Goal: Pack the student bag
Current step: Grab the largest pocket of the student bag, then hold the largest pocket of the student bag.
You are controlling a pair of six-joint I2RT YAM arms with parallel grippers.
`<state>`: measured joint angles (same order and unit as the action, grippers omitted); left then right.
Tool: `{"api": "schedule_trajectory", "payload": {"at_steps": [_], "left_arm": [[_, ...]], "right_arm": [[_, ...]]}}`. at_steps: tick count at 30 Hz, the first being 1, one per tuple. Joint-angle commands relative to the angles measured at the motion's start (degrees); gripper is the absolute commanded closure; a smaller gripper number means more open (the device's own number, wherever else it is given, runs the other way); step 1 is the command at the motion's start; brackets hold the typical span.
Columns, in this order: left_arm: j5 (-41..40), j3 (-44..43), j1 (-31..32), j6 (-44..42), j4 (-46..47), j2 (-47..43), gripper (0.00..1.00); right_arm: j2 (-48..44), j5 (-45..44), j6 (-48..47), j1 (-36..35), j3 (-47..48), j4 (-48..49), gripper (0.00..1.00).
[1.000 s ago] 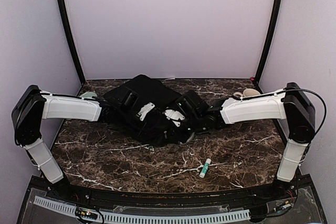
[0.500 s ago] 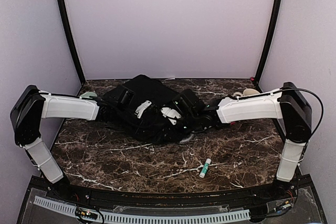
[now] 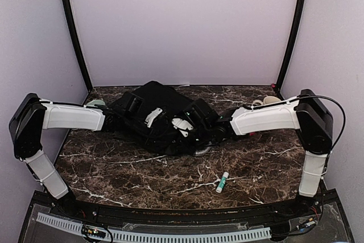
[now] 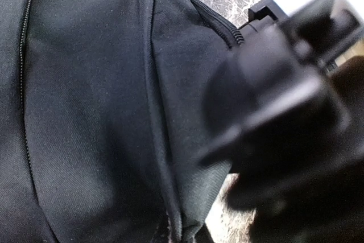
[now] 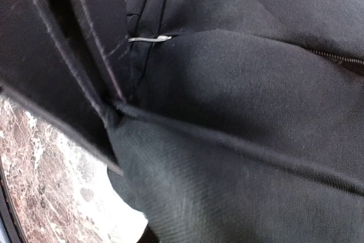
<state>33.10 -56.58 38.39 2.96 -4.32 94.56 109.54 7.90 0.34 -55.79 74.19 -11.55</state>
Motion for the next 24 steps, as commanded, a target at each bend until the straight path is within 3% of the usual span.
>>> {"api": "schedule_trajectory", "payload": {"at_steps": [1,6,12,21,24], "left_arm": [[3.0,-0.5,1.2,-1.2,1.7,-3.4,1.00],[0.8,-1.3,1.2,-2.0,-0.1,-2.3,1.00],[0.2,-1.8,1.2,-2.5,-1.2,-0.8,1.00],[-0.4,-1.3,1.6,-4.6,-2.3,-1.5,1.00],[-4.0,0.3,2.7,-5.2,-0.8,-3.0,1.00]], "right_arm": [[-4.3,-0.2,-1.1,1.2,-3.0,1.9,0.94],[-7.8,3.8,-3.1,3.2,-5.5,-0.9,1.00],[-10.2,7.2,-5.2,3.8,-7.5,-3.1,1.00],[-6.1,5.5,-9.5,5.6,-6.4,-12.3,1.00],[-7.1,9.6,-10.5,7.3,-7.2,-13.7,1.00]]}}
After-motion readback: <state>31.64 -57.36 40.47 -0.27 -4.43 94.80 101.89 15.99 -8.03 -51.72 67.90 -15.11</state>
